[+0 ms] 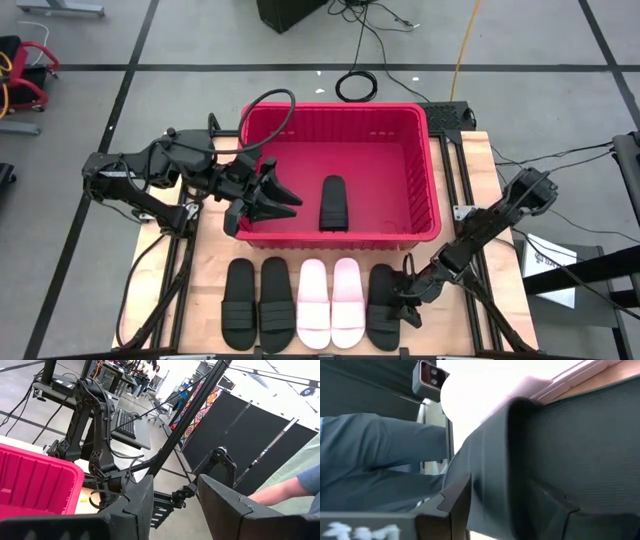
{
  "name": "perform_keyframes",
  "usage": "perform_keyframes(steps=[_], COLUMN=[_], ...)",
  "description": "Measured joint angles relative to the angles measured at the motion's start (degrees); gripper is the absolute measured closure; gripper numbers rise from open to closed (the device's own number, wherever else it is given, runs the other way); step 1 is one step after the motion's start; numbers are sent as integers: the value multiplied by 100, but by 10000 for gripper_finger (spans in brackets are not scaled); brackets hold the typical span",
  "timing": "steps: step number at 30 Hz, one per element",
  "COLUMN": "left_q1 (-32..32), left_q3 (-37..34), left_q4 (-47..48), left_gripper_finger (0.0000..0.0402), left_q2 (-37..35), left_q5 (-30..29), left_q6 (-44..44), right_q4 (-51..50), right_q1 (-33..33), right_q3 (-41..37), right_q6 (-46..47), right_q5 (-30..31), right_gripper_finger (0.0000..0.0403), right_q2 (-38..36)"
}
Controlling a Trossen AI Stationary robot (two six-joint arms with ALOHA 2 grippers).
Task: Pick and place slides into bin
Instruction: Put the black slipper into the red bin
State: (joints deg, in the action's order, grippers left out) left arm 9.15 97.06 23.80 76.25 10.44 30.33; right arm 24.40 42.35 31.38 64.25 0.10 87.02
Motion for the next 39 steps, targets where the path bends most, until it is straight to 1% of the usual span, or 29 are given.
perform_keyframes(steps=[3,7,10,14,25,27,33,39], left_q1=[0,0,0,0,0,0,0,0], left_q3=[0,0,0,0,0,0,0,0], left_q4=[-1,1,8,8,14,14,16,17], left_gripper_finger=[249,249,249,249,249,249,249,249], left_q2=[0,0,0,0,0,0,0,0], left_q5=[0,-2,-2,-2,-2,-2,-2,-4], left_q6=[0,0,-1,-2,-7,-7,-7,-12], right_q4=[228,240,242,243,261,259,248,470], right_q1=[0,-26,-46,-93,-105,-105,-107,-108], right_q3=[0,0,0,0,0,2,2,0], right_q6=[56,-3,-26,-42,-257,-255,-230,-188], right_q5=[-37,-9,9,8,-15,-15,-7,-13], right_gripper_finger=[239,240,252,282,392,396,386,397], right_q2=[112,110,110,110,108,108,108,109])
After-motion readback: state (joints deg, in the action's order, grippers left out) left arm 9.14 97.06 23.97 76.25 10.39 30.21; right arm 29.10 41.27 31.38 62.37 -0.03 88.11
